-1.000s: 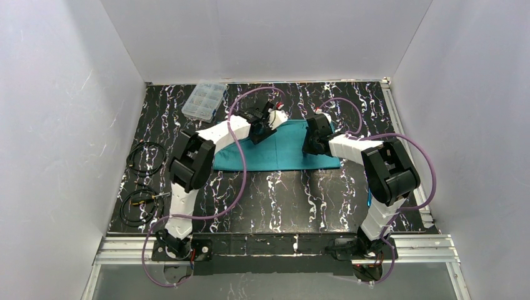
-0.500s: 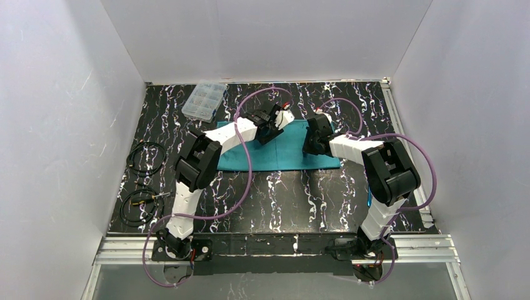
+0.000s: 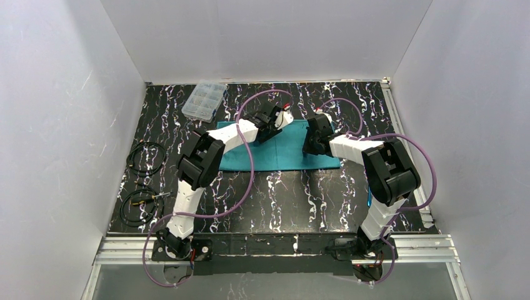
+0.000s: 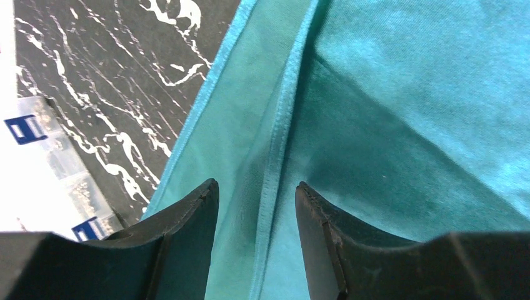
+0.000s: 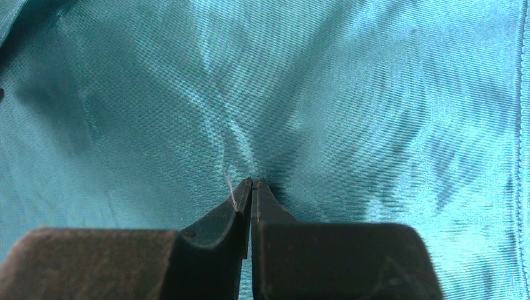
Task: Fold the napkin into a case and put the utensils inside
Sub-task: Smooth out the rectangle-folded napkin at the center of the board.
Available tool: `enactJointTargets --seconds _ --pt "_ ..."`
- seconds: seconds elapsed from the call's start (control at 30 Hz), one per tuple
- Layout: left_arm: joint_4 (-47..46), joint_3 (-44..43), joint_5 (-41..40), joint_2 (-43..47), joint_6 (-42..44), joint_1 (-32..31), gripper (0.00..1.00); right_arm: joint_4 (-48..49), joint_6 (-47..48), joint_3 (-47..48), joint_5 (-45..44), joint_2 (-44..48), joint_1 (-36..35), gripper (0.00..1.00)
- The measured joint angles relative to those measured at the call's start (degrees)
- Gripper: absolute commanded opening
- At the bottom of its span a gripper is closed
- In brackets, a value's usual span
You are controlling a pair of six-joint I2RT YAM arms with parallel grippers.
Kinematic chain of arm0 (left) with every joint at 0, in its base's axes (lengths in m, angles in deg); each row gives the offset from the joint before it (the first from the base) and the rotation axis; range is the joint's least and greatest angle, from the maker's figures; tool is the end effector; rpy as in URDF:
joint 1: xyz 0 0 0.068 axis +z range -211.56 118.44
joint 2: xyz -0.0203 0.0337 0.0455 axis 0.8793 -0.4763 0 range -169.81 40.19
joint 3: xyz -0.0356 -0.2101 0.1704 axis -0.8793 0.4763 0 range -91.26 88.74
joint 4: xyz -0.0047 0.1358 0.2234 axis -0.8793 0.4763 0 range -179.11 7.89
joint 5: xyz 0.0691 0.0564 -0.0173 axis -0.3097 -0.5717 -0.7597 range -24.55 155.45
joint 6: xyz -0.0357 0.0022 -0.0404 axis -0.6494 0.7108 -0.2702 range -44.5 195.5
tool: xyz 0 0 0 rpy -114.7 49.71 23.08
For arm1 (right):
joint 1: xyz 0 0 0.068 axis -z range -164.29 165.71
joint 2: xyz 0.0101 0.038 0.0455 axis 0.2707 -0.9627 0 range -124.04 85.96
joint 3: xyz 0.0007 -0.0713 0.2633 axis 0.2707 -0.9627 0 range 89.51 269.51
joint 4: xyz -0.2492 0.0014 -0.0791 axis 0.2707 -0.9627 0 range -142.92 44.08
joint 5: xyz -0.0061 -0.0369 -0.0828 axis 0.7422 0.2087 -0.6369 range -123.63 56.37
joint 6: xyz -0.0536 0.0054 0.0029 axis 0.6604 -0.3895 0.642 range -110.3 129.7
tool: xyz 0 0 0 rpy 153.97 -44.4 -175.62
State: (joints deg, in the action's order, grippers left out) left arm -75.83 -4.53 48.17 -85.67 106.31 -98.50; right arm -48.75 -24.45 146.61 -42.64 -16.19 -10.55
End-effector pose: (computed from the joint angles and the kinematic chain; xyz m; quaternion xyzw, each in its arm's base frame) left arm 0.3969 -0.2852 0.1686 0.4639 0.7922 0.1191 0.3783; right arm 0.3292 0.1560 0.1595 0.0922 0.9262 0.1168 0.3465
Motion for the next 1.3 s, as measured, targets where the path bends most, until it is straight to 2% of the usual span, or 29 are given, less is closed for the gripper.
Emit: enactJointTargets --seconds 0.33,0.87,1.3 --pt "-7.15 3.02 -7.76 -0.85 9.09 0.02 0.46 0.02 -0.11 0.0 0.0 0.0 0.0 0.13" --pt "-11.1 4.79 -10.45 -1.33 13.66 0.98 0.46 -0.13 -0.11 -0.02 0.04 0.09 0.15 0.13" --pt "-17.42 5.44 -18.23 -2.95 21.11 2.8 0.44 -0.17 -0.09 -0.02 0.22 0.11 0.35 0.13"
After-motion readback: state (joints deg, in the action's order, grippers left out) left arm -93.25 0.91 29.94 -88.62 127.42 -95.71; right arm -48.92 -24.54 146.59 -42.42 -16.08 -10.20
